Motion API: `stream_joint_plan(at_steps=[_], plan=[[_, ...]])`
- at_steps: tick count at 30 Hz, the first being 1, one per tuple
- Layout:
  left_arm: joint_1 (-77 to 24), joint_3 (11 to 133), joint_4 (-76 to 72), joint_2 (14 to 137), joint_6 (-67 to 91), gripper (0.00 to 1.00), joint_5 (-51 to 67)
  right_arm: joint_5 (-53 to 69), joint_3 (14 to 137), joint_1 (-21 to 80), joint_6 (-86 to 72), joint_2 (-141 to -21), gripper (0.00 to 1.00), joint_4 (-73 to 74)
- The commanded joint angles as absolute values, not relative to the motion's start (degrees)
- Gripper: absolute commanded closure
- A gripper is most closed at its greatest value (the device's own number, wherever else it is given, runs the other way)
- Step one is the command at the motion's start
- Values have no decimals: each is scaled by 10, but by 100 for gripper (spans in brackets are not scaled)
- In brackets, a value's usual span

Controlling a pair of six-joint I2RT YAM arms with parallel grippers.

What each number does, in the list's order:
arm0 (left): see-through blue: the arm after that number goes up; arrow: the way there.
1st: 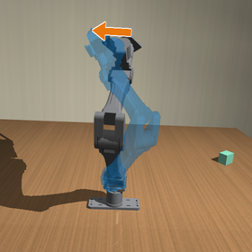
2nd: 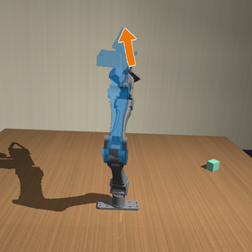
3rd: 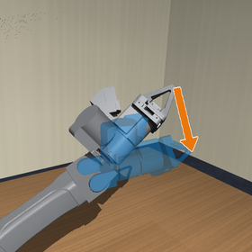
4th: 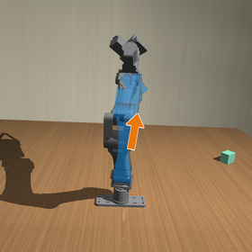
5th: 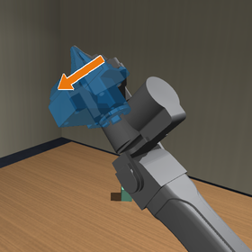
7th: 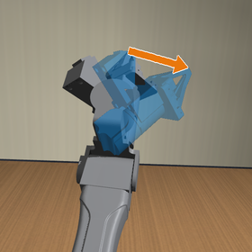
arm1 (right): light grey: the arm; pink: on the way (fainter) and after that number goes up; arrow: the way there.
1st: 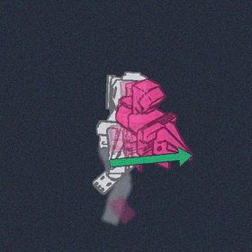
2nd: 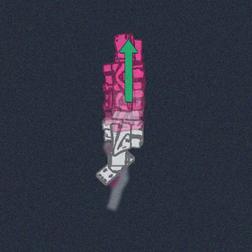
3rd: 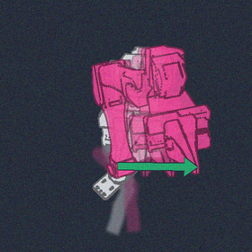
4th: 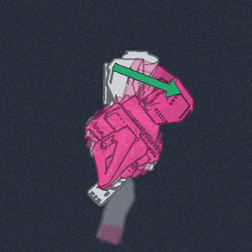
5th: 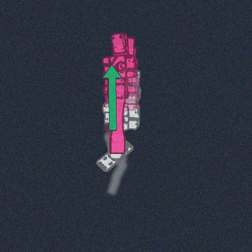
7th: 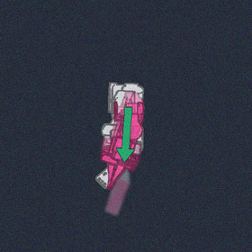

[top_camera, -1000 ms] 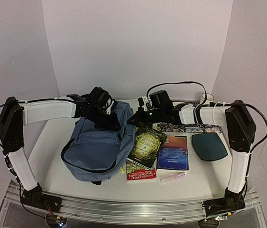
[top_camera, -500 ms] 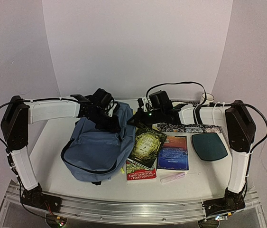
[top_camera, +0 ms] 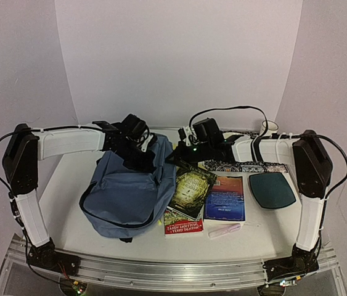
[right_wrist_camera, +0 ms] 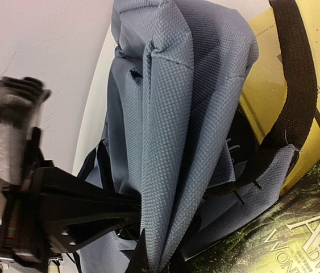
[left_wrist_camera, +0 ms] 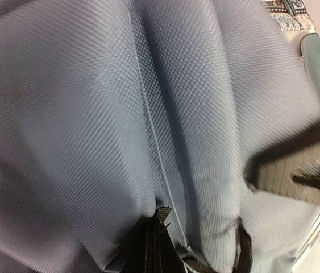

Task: Pack the student bag
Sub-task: Unzip the lower front pocket of the student bag.

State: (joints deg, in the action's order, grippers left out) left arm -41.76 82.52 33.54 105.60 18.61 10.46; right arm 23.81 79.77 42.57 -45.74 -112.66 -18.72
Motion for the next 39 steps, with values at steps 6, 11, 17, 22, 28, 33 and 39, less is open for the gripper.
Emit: stream_joint_plan(at_steps=[6, 11, 17, 22, 28, 33, 39], plan=[[-391, 790, 341, 924, 193, 100, 48, 220, 813, 425, -438, -1069, 100, -202], [-377, 739, 340, 891, 211, 100, 15, 212, 810, 420, -439, -1066, 100, -201], [-354, 663, 310, 869, 230, 100, -14, 213, 809, 417, -440, -1060, 100, -200], [-316, 604, 279, 865, 241, 100, -25, 214, 800, 412, -440, -1052, 100, -200], [-240, 541, 279, 839, 235, 100, -53, 212, 794, 400, -442, -1041, 100, -200], [-181, 503, 283, 820, 223, 100, -72, 214, 796, 396, -445, -1046, 100, -201], [-167, 502, 275, 810, 195, 100, -18, 235, 814, 396, -449, -1070, 100, -201]])
